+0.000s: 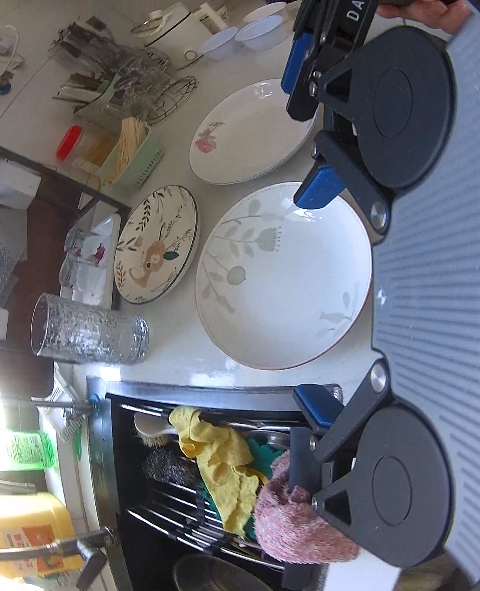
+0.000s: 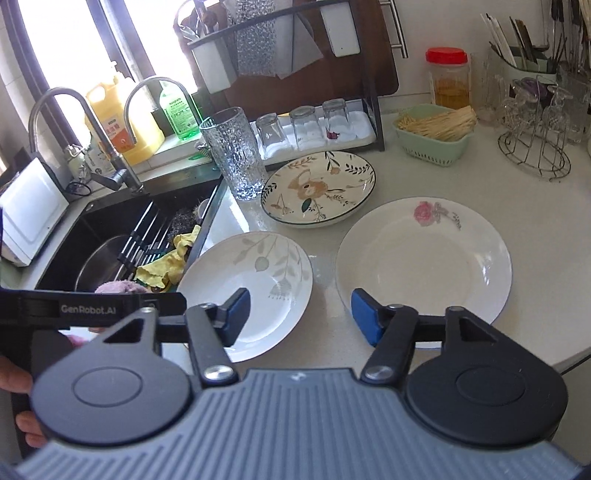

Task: Organize plates and bowls
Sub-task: 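Move the left tool toward the rim of the green-leaf plate, then close the left tool on the rim of the green-leaf plate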

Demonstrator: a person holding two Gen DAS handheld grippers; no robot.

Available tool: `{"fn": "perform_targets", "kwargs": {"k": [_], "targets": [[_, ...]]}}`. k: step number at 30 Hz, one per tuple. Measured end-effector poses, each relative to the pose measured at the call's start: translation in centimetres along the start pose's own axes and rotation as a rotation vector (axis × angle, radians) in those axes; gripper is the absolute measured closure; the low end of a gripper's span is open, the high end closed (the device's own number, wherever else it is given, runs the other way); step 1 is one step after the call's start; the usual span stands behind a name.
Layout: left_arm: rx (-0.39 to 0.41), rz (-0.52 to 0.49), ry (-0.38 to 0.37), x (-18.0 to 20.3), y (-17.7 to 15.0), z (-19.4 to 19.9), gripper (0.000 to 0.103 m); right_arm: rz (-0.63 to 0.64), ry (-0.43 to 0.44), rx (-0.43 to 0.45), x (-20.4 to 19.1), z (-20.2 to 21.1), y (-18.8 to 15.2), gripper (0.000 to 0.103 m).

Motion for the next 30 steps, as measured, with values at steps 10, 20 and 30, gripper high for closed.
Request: {"fn": "perform_targets", "kwargs": {"k": [10,20,30], "targets": [[0.025,-0.041,-0.103,-4.2,-0.1,-4.2,0.008,-0.087,-0.099,0.039,-0.4,-4.9,-2.4,0.057],[0.025,0.01,-0.218,-5.7,0.0,-7.6,0.045,-0.145,-0.168,0.065,0.2,-8.1,-2.9,0.076],[0.024,-0.049,-0.197,-6.0,0.2,-9.0,0.063,-0.174,-0.184,0.082,0.5,-9.9,-3.1,0.091]]}}
Point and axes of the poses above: each gripper's, at about its wrist camera, not at the fingertips, and z roughly against the way its jaws point, x to its right, y to its top, the point moved 8 cm from there along -z, roughly the way its jaws point, and after that the axes turned 14 degrees about -z, right-handed, at the moved point
